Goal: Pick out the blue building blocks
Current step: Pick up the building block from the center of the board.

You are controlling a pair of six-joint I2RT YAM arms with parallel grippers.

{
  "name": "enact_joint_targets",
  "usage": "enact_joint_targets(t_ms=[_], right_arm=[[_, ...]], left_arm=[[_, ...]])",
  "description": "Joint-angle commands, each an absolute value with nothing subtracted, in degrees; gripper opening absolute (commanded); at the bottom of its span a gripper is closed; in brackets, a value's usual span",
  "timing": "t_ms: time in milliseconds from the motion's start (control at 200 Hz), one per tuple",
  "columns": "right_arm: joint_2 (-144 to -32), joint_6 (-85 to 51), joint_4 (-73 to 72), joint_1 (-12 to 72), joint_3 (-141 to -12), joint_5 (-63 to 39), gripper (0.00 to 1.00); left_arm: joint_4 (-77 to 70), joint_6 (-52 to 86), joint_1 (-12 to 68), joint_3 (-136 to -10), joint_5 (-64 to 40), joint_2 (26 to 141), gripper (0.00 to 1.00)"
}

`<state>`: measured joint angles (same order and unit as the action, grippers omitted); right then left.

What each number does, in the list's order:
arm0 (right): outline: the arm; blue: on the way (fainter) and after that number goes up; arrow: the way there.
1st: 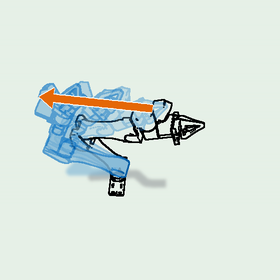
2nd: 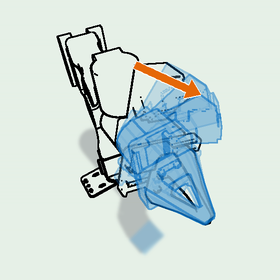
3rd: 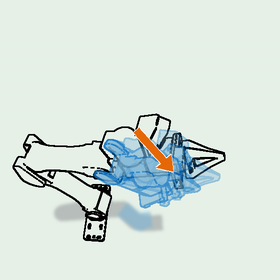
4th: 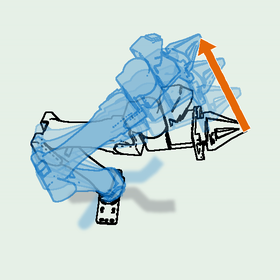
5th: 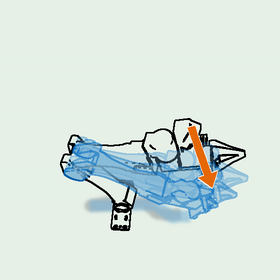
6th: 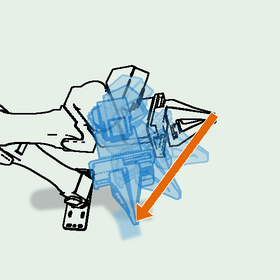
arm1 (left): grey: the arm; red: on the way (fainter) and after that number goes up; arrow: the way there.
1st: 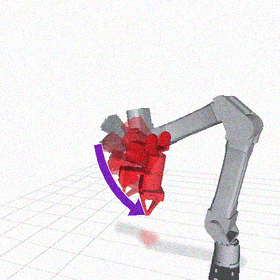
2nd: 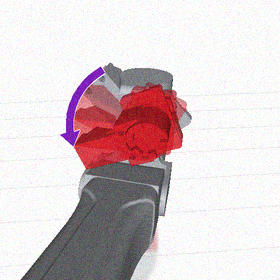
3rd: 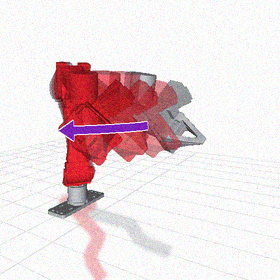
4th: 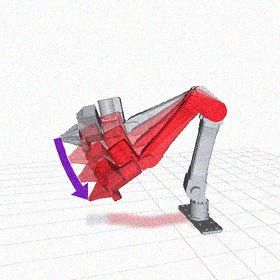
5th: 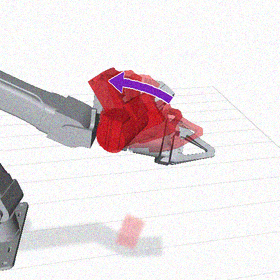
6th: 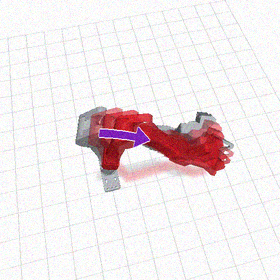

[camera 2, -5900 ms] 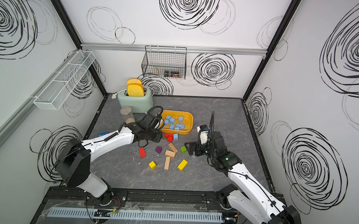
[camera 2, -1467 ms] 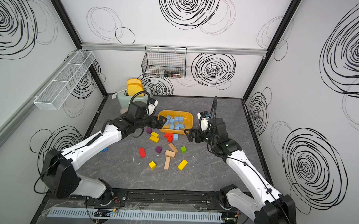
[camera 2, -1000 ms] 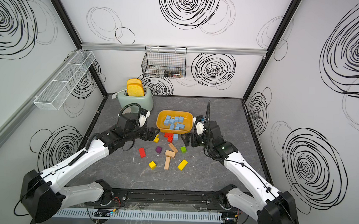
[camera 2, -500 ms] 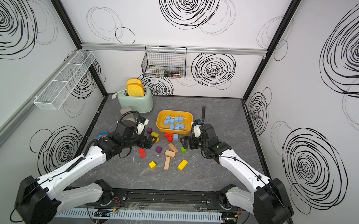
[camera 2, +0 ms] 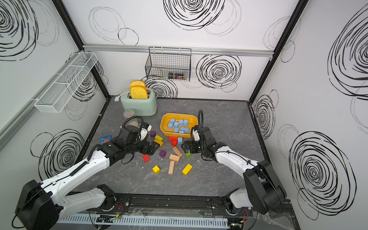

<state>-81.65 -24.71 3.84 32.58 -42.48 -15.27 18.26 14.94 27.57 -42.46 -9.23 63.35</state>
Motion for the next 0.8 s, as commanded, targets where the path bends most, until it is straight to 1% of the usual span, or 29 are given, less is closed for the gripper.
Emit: enact_joint_targets(t_ms=[0,405,796], right_arm=[[-85.17,-26.36,3.51,33.64,-46.55,-14.94,0.94],[-93.61,-29.97,0.05,36.14,-50.33,-11.13,0.83],[-99.87,-32.17,0.22,37.40,-55.14,-5.09,0.70]], left_arm=[[16.53,14.62,26.40,-41.42,-10.66,63.96,0.96],[17.38,13.05,24.39,-41.44,-11.34,63.89,0.96],[17.16,12.15,22.29,-41.75,-12.98,65.10,0.96]])
